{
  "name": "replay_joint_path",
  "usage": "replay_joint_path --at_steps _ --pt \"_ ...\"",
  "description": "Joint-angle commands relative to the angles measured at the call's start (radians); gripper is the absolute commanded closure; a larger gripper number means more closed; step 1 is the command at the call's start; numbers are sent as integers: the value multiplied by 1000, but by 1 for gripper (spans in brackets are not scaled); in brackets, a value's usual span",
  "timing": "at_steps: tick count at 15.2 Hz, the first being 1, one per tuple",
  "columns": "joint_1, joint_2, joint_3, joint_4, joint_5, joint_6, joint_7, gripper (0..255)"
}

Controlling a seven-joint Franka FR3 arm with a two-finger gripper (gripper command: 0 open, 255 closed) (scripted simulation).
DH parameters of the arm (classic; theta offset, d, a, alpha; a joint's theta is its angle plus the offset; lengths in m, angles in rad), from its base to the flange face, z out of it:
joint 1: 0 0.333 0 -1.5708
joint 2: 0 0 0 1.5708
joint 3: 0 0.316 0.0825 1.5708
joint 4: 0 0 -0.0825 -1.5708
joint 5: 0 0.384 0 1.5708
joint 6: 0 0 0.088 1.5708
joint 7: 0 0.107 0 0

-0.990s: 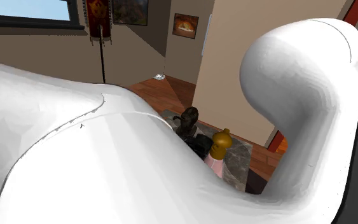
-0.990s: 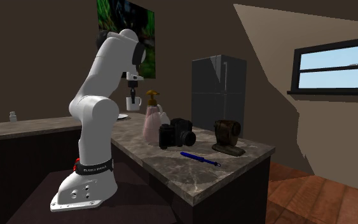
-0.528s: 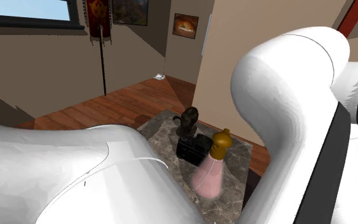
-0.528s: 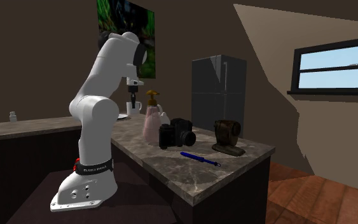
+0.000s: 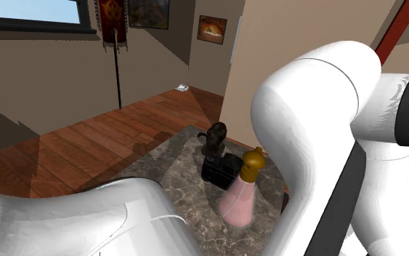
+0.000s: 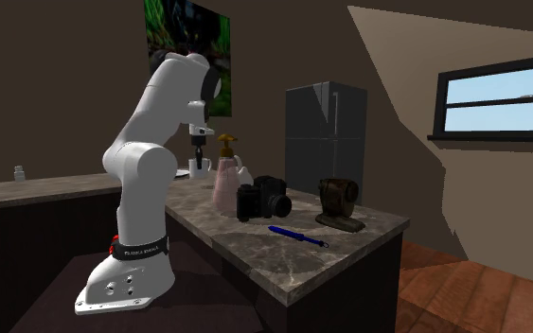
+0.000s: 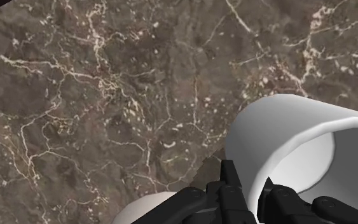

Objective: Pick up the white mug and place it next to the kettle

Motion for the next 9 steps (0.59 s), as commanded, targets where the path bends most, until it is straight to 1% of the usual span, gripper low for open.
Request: replay_joint_path --at_steps 1,6,9 --pt "3 9 -6 -17 -10 24 8 255" --pt "14 40 -25 -50 -39 80 26 255" --pt "14 40 -25 -50 -39 80 26 255"
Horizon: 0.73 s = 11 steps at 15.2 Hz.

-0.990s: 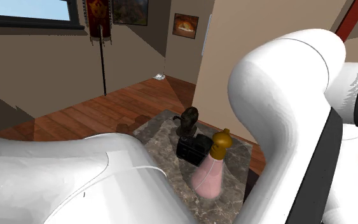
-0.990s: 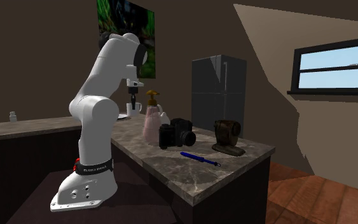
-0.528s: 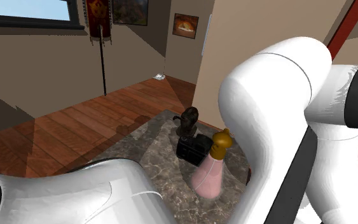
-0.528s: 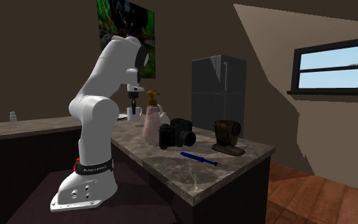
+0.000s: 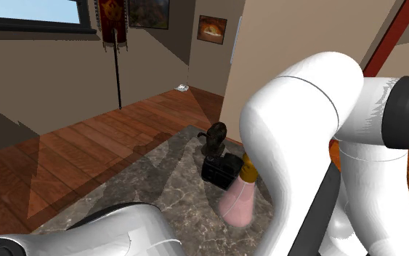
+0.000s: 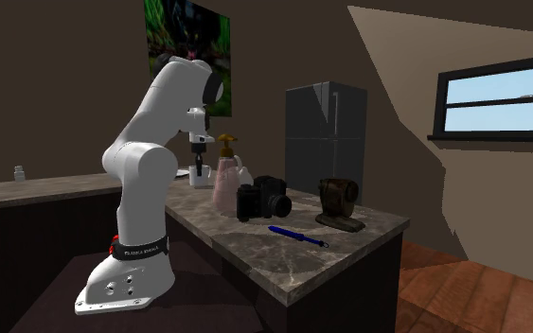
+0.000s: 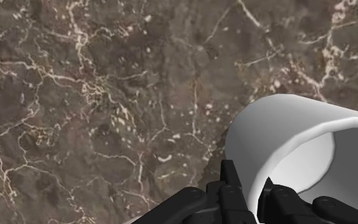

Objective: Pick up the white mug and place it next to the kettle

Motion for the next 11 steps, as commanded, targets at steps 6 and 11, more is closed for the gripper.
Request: replay_joint_path --at_steps 6,11 --pt "0 0 0 -1 -1 2 0 0" --pt "0 0 0 -1 -1 2 0 0"
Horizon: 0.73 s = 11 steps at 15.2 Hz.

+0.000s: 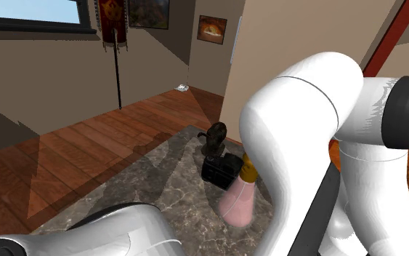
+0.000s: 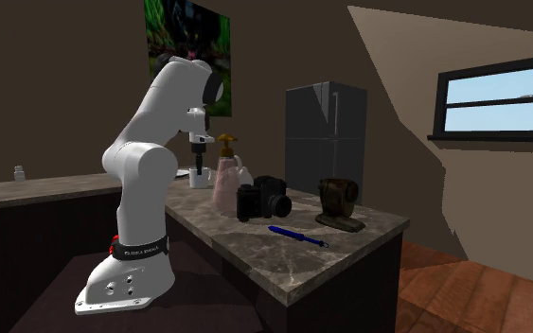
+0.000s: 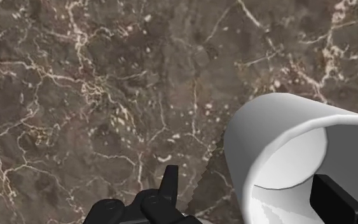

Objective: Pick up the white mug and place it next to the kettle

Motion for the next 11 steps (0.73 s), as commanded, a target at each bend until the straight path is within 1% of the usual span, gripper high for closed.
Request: replay_joint_path --at_steps 1,4,11 --pt "-6 -15 10 14 14 -25 -9 0" --pt "-17 -52 33 62 49 -99 -30 0" --pt "-17 -52 33 62 49 -99 -30 0"
